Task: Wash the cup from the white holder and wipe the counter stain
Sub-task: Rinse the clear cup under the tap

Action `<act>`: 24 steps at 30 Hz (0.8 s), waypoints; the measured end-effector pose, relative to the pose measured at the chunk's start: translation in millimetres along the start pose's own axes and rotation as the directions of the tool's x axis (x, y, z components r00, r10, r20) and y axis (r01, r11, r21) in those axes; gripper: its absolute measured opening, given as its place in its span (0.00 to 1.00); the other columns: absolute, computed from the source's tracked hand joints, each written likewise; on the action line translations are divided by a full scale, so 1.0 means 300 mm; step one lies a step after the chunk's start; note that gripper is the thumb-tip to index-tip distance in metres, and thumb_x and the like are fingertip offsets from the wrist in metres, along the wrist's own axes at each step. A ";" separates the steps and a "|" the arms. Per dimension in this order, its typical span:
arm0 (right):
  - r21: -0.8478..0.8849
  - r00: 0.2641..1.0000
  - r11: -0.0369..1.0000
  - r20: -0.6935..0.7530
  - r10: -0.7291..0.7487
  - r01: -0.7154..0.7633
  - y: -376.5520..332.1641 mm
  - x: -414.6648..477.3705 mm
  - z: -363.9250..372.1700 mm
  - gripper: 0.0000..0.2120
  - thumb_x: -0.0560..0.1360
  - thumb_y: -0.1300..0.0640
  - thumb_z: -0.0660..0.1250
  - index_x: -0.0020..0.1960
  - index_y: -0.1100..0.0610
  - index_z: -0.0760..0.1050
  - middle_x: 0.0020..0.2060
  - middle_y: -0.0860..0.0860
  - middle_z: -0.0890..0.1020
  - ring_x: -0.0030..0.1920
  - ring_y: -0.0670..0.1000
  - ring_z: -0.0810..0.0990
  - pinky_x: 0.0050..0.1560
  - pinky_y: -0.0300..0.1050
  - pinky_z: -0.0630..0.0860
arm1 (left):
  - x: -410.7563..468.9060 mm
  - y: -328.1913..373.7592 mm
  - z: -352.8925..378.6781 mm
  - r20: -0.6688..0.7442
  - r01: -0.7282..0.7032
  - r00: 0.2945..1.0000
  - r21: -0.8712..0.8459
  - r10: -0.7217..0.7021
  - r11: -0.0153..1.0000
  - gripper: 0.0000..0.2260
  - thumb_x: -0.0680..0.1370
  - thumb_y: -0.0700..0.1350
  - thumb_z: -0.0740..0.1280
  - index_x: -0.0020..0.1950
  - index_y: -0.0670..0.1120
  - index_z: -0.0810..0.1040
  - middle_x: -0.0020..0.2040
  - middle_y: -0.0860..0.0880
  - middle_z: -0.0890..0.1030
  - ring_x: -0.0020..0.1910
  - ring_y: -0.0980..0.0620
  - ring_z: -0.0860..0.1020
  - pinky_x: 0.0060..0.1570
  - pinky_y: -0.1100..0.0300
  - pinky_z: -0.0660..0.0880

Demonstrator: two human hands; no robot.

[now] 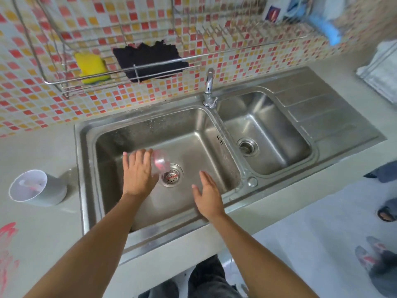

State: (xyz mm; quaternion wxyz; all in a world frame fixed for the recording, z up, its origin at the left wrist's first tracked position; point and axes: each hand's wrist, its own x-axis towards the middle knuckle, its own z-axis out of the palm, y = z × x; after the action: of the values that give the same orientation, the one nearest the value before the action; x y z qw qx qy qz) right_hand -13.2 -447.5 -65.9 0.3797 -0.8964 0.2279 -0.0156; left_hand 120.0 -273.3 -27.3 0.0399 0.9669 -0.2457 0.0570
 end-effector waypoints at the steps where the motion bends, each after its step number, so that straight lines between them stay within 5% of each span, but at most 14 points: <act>1: 0.016 0.999 1.000 -0.037 0.027 -0.027 0.014 0.041 -0.051 0.27 0.79 0.53 0.62 0.75 0.59 0.60 0.73 0.56 0.66 0.74 0.53 0.63 0.72 0.42 0.57 | 0.014 0.031 -0.008 -0.016 0.033 0.999 -0.038 -0.034 0.999 0.36 0.62 0.48 0.79 0.66 0.41 0.69 0.58 0.40 0.75 0.58 0.37 0.73 0.68 0.37 0.62; 8: 0.035 0.992 0.997 -0.104 0.069 -0.065 0.051 0.422 -0.361 0.26 0.78 0.56 0.62 0.75 0.59 0.61 0.69 0.58 0.72 0.67 0.59 0.71 0.65 0.48 0.67 | 0.189 0.296 -0.065 -0.016 0.249 0.960 -0.419 -0.281 0.873 0.34 0.66 0.49 0.73 0.68 0.41 0.66 0.59 0.44 0.74 0.60 0.41 0.74 0.69 0.39 0.59; 13: -0.043 1.000 0.999 -0.003 -0.021 0.021 -0.014 0.695 -0.432 0.32 0.79 0.55 0.61 0.78 0.60 0.52 0.76 0.55 0.59 0.75 0.55 0.60 0.73 0.46 0.57 | 0.314 0.394 -0.127 0.006 0.250 0.949 -0.621 -0.315 0.743 0.35 0.66 0.50 0.78 0.66 0.40 0.66 0.61 0.44 0.74 0.62 0.41 0.67 0.62 0.48 0.67; 17: -0.035 0.996 0.998 0.071 -0.046 0.049 -0.069 0.825 -0.417 0.33 0.79 0.55 0.62 0.78 0.60 0.49 0.76 0.56 0.59 0.74 0.57 0.61 0.72 0.48 0.59 | 0.375 0.407 -0.156 -0.018 0.216 0.954 -0.654 -0.300 0.725 0.36 0.66 0.45 0.79 0.69 0.42 0.65 0.61 0.45 0.74 0.59 0.45 0.67 0.55 0.60 0.62; 24: -0.071 0.978 0.988 0.170 -0.125 0.139 -0.045 0.911 -0.367 0.33 0.76 0.61 0.62 0.77 0.52 0.53 0.71 0.54 0.69 0.66 0.60 0.72 0.65 0.55 0.71 | 0.438 0.403 -0.125 0.063 0.278 0.945 -0.675 -0.322 0.683 0.36 0.65 0.46 0.80 0.67 0.44 0.67 0.63 0.46 0.75 0.60 0.44 0.69 0.55 0.60 0.63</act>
State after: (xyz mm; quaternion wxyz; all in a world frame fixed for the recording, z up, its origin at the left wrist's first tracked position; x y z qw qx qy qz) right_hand 214.6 -628.3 -18.0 0.3578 -0.9228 0.1361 0.0428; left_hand 173.1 -437.2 32.8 0.4042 0.9104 -0.0866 -0.0141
